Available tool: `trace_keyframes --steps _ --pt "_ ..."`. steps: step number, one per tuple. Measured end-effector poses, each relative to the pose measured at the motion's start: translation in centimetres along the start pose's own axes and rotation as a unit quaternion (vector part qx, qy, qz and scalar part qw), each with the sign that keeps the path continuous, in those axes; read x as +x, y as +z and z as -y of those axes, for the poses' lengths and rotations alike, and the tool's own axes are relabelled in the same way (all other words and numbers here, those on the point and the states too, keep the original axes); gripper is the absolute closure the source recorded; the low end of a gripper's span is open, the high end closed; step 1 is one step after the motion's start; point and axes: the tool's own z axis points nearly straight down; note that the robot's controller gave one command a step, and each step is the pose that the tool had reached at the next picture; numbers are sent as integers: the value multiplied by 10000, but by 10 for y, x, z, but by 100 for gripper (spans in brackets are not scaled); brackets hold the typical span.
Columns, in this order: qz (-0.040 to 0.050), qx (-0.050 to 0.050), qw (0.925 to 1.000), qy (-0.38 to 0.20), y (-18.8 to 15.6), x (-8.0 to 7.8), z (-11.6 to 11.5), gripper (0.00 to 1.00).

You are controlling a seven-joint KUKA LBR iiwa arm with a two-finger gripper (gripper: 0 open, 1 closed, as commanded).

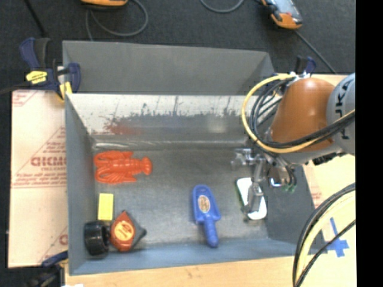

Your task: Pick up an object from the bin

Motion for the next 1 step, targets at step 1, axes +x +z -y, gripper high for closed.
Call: trace_keyframes --steps 1 --pt "40 6 10000 -12 -5 -2 0 0"
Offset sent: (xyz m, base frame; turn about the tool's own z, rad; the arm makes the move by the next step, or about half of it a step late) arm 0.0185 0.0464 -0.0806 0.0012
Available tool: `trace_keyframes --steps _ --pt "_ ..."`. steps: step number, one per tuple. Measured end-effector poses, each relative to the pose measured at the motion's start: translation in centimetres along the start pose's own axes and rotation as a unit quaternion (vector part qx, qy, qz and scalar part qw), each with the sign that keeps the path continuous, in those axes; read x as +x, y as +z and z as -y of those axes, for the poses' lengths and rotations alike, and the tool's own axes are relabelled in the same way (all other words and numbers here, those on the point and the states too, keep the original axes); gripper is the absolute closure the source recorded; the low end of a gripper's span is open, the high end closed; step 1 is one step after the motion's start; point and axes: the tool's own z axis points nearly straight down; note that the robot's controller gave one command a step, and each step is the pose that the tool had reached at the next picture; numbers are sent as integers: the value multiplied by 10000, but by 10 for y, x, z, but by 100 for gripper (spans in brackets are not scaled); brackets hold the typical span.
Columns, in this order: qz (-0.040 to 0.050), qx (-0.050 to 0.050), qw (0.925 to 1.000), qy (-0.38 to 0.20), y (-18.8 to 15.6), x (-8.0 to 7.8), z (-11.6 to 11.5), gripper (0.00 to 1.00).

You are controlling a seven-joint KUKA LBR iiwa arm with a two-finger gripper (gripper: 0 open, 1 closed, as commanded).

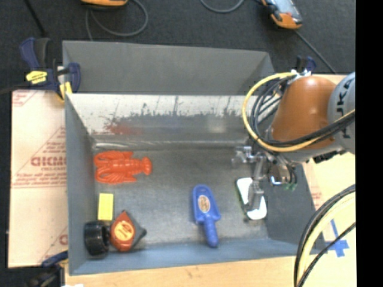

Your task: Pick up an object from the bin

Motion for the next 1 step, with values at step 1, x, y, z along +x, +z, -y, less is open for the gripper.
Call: trace_keyframes --steps 1 --pt "43 0 10000 18 44 -12 -24 0"
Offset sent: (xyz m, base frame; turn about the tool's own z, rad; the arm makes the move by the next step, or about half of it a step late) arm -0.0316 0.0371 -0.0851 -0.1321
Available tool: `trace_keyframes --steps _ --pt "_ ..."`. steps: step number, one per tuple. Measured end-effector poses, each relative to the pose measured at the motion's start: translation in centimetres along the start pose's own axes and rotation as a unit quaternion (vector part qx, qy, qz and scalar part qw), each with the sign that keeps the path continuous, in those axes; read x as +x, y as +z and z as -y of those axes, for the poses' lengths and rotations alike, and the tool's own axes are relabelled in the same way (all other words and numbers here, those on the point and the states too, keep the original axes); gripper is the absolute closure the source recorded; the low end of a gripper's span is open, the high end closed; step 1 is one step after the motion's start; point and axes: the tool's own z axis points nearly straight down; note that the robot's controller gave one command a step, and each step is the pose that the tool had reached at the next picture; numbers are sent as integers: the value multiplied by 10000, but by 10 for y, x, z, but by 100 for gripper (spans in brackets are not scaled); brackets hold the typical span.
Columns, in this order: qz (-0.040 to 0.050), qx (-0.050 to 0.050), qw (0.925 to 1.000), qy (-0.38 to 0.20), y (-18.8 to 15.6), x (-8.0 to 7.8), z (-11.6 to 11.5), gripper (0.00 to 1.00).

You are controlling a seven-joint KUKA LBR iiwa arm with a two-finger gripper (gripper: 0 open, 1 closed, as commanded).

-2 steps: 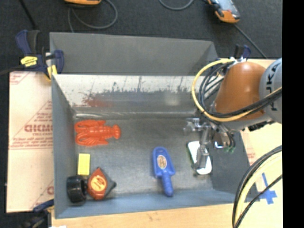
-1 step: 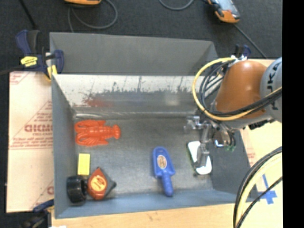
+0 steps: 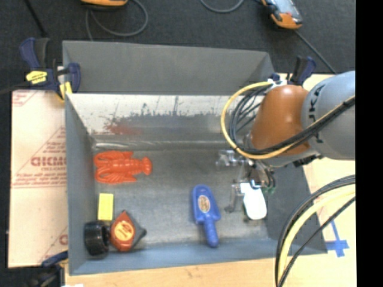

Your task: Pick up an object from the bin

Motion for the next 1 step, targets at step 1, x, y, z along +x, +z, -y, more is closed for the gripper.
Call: trace_keyframes --steps 1 --pt "-14 -7 10000 -18 16 -1 -9 0"
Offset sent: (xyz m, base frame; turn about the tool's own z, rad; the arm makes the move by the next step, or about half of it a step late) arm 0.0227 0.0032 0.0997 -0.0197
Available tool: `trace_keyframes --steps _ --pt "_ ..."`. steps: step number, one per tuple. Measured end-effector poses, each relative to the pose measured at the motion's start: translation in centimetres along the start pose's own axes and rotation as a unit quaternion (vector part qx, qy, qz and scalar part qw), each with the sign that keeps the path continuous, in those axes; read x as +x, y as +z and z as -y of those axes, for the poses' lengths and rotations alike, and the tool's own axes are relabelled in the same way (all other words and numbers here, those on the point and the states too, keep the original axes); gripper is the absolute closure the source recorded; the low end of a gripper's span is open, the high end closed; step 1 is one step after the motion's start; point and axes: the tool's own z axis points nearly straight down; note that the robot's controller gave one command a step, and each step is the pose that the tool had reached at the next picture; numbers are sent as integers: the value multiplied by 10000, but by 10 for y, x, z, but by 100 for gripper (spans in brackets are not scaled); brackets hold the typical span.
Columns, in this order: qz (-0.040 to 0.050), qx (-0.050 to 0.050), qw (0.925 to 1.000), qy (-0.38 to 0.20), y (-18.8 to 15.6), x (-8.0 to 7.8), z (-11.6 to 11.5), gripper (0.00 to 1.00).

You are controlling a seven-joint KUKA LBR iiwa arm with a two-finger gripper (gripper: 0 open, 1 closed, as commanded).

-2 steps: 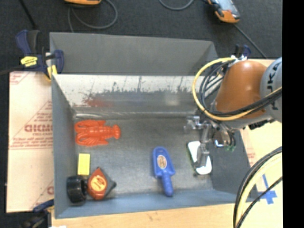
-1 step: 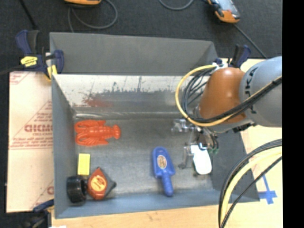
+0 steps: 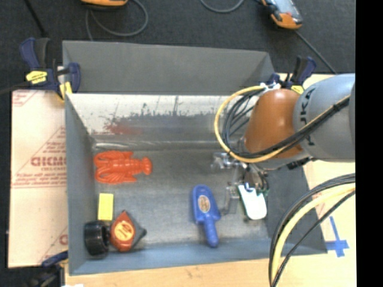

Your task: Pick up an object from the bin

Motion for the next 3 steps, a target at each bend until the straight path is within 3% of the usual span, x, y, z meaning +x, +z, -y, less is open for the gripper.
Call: trace_keyframes --steps 1,2,3 --pt "-94 -11 9999 -98 -28 2 1 0" --pt "42 11 9996 -272 -53 9 -5 0" --pt "-8 -4 9998 -187 9 20 -15 0"
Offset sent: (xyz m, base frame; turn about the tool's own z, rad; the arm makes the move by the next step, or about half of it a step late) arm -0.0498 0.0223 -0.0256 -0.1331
